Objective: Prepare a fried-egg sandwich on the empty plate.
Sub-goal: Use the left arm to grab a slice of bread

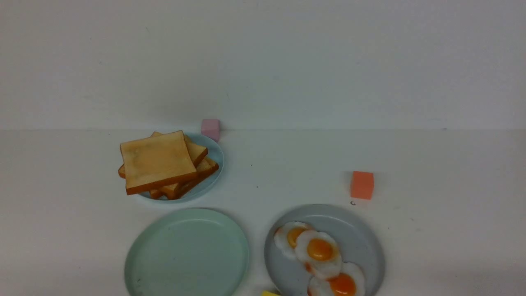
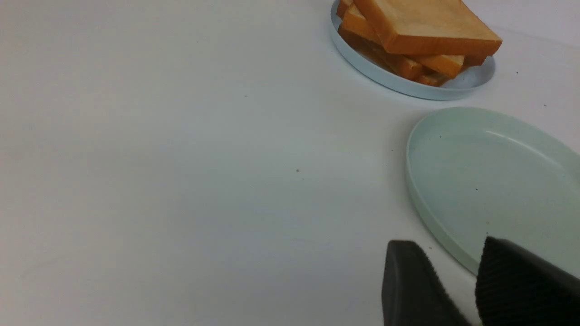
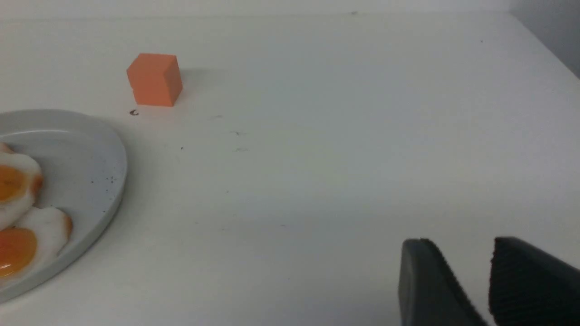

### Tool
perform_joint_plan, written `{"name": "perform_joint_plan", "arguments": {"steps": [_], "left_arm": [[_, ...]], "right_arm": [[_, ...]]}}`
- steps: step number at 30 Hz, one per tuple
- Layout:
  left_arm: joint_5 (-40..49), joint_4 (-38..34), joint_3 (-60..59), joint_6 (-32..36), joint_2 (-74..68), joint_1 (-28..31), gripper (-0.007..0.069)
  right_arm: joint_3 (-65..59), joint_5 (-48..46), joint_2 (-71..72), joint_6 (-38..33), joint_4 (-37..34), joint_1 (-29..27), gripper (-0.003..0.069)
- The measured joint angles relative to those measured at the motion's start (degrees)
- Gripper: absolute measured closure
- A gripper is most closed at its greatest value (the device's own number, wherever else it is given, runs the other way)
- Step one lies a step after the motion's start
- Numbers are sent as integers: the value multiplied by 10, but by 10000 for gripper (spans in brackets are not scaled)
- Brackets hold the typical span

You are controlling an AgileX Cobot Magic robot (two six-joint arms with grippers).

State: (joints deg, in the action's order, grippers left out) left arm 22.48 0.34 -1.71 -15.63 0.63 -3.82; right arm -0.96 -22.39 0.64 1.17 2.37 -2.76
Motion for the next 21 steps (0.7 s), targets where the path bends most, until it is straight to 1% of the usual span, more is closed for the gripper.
{"name": "perform_joint_plan", "arguments": {"steps": [14,16,18,19,20,21], "left_arm": [[-9,0,0,0,0,0,386],[-36,0,-1,0,0,0,386],[-85,0,-1,0,0,0,386],[-90,0,-1,0,0,0,386],[-131,0,-1,0,0,0,386],[-149,0,-1,0,0,0,386]], "right_arm": [[0,7,0,0,2,0,418],[-3,25,0,0,0,0,418],[-6,64,0,0,0,0,418],[-6,68,0,0,0,0,418],[-6,105,0,0,0,0,418],[-6,123,0,0,0,0,418]]}}
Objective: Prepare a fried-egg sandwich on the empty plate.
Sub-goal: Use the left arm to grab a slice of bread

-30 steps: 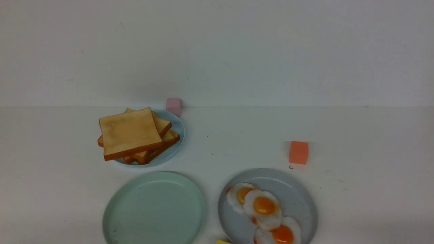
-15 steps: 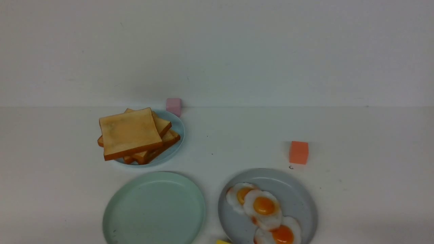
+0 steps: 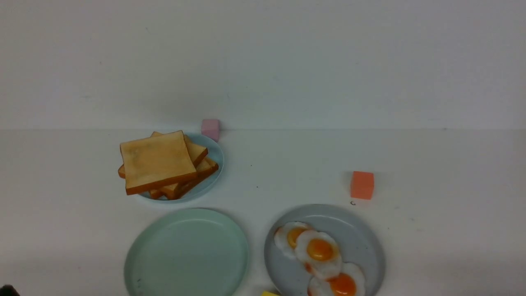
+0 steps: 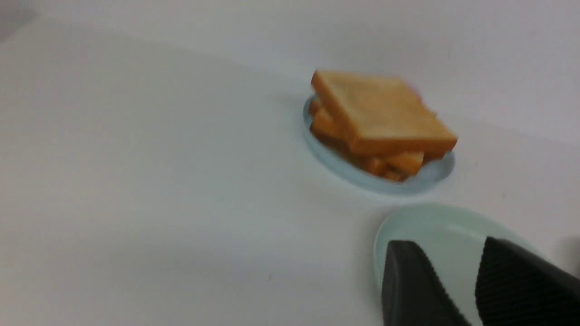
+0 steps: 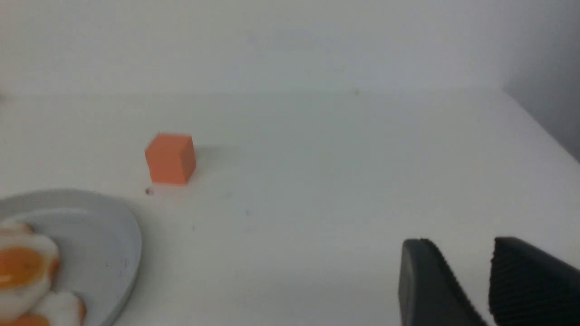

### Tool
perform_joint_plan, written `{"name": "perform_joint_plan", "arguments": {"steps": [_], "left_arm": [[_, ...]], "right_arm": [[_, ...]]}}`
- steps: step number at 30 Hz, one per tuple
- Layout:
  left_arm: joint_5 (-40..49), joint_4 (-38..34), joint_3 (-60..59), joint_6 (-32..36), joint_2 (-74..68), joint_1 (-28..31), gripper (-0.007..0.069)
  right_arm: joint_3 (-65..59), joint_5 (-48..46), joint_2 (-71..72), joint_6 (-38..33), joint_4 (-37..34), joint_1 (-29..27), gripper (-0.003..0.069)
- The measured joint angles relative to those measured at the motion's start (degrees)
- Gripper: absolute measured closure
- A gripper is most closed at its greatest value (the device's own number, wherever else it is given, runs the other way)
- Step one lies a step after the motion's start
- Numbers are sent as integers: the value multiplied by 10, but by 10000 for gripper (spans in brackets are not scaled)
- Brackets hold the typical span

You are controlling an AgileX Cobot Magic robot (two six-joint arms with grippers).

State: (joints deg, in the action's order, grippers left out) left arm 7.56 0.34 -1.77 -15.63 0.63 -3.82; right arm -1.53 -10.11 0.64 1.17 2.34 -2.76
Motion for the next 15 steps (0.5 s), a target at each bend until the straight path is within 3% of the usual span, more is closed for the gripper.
{"name": "perform_joint_plan", "arguments": {"steps": [5,12,15], "left_arm": [[-70,0,0,0,0,0,386],[-76,0,0,0,0,0,386],[-81,-3,0,-4,0,0,386]], "right_arm": [[0,47,0,1,0,0,418],[0,64,0,1,2,0,418],[0,109,0,39,-23,0,418]]}}
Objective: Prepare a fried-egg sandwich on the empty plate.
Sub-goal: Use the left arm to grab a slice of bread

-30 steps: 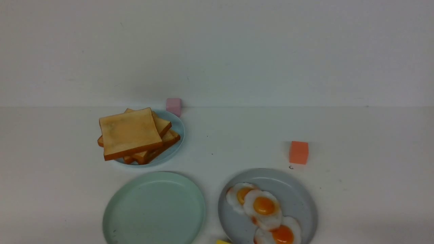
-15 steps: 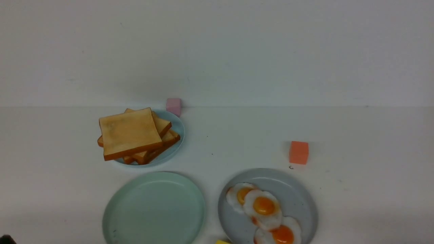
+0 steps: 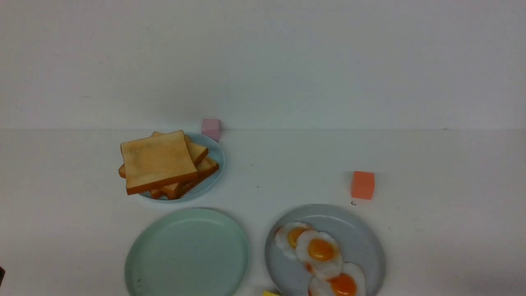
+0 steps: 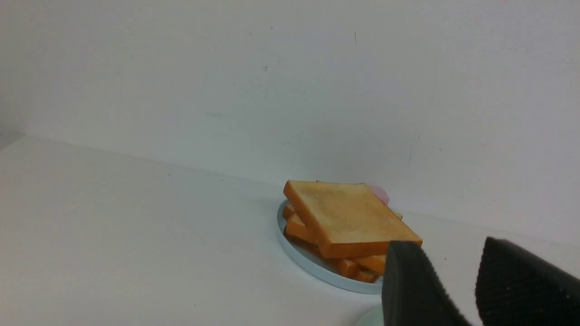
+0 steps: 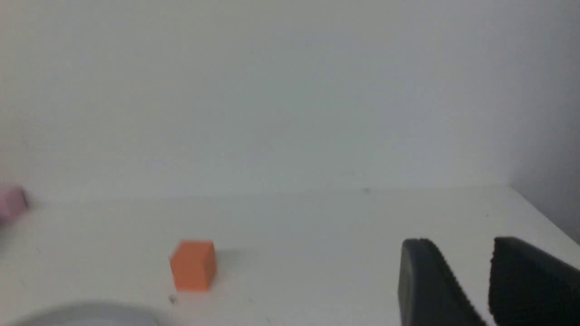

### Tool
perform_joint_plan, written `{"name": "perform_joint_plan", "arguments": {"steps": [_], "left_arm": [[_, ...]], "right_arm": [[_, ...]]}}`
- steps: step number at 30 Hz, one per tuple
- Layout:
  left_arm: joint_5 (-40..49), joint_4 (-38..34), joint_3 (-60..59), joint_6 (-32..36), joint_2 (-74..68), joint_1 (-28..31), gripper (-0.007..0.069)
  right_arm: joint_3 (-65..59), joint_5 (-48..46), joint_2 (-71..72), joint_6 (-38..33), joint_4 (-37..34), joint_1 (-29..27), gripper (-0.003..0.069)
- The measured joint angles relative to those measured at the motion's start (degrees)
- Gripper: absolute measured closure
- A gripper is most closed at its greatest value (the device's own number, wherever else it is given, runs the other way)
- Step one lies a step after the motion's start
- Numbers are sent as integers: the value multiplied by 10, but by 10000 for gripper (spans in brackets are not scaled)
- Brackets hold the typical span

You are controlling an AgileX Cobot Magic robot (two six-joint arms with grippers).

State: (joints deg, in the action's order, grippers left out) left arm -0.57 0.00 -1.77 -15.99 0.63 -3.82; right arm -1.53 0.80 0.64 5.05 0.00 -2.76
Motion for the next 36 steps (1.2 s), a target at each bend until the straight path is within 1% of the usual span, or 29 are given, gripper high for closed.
{"name": "perform_joint_plan", "arguments": {"steps": [2,3,4,5,6,9,12,14,16,18,19,21,23,25,26,27,29,31,33,36], "left_arm": [[-5,-16,0,-17,0,0,386],[-6,-18,0,-17,0,0,386],[-13,-36,0,-39,0,0,386],[-14,-38,0,-44,0,0,386],[-27,-49,-1,-59,0,0,386],[-57,-57,1,-65,0,0,386],[-43,-58,35,-67,0,0,386],[-23,-58,65,-67,0,0,386],[16,-59,114,-67,-4,0,386],[54,-59,151,-67,-14,0,386],[105,-59,194,-68,-36,0,386],[172,-60,244,-73,-68,0,386],[229,-61,281,-78,-96,0,386],[277,-61,308,-93,-140,0,386],[277,-61,308,-94,-145,0,386],[297,-62,313,-113,-179,0,386],[310,-62,313,-143,-222,0,386],[313,-62,313,-160,-242,0,386],[309,-62,313,-193,-285,0,386],[282,-64,313,-205,-319,0,386]], "right_arm": [[0,36,0,47,-25,0,418],[0,39,0,47,-27,0,418],[0,57,0,91,-38,0,418],[0,58,0,100,-38,0,418],[0,73,-2,132,-35,0,418],[17,91,-23,177,0,0,418],[68,105,-61,221,34,0,418],[106,114,-92,253,56,0,418],[153,123,-138,299,77,0,418],[183,127,-173,322,99,0,418],[229,129,-214,348,133,0,418],[280,126,-264,378,192,0,418],[318,112,-306,418,249,0,418],[360,77,-356,489,316,0,418],[365,73,-361,502,322,0,418],[381,42,-395,548,363,0,418],[390,-4,-448,606,417,0,418],[390,-30,-481,630,445,0,418],[390,-82,-553,677,476,0,418],[390,-109,-631,696,482,0,418]]}}
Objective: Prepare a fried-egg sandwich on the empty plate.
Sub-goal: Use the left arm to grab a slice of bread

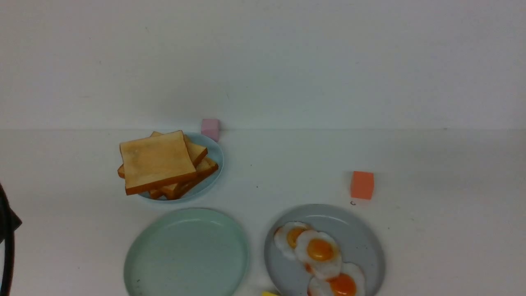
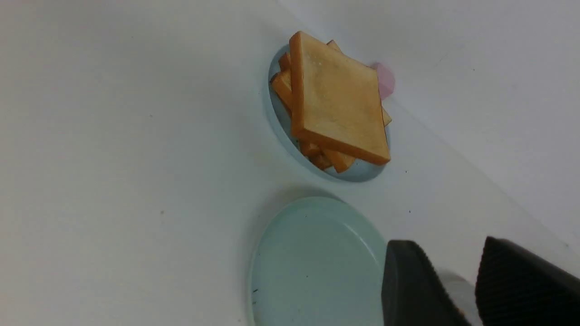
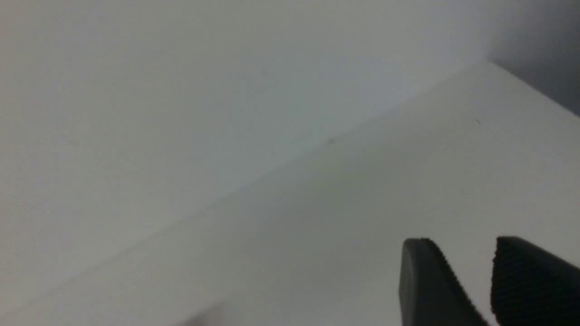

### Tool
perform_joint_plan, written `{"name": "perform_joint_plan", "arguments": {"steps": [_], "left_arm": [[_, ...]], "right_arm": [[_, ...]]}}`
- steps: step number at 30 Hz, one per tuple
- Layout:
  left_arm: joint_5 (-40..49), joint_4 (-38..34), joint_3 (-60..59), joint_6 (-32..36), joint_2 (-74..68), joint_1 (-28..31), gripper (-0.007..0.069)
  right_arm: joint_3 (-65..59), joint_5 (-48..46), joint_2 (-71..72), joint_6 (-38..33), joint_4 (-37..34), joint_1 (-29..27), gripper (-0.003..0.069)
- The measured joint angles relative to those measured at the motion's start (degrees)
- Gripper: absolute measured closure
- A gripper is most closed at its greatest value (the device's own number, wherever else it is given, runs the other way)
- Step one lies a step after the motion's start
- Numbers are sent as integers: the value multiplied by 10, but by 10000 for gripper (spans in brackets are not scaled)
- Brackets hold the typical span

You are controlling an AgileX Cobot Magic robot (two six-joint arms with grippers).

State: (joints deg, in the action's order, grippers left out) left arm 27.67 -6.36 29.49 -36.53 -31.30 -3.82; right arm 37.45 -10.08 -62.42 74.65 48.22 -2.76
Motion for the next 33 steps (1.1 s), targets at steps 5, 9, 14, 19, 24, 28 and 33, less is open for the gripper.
{"name": "perform_joint_plan", "arguments": {"steps": [5,9,14,19,24,28,33], "left_arm": [[-45,-7,0,-27,-47,0,386],[-56,-30,0,-48,-96,0,386],[-47,-62,1,-53,-174,0,386],[14,-92,47,-5,-307,0,386],[25,-119,131,27,-422,0,385],[37,-124,223,33,-513,0,370],[67,-124,336,56,-615,1,328]], "right_arm": [[0,-5,-84,-30,-9,0,418],[0,-18,-117,-88,-67,22,418],[10,-48,-125,-205,-142,85,418],[101,-235,-134,-430,-316,168,418],[182,-301,-146,-659,-537,219,418],[199,-270,-148,-817,-712,275,418],[199,-280,-155,-966,-837,321,418]]}}
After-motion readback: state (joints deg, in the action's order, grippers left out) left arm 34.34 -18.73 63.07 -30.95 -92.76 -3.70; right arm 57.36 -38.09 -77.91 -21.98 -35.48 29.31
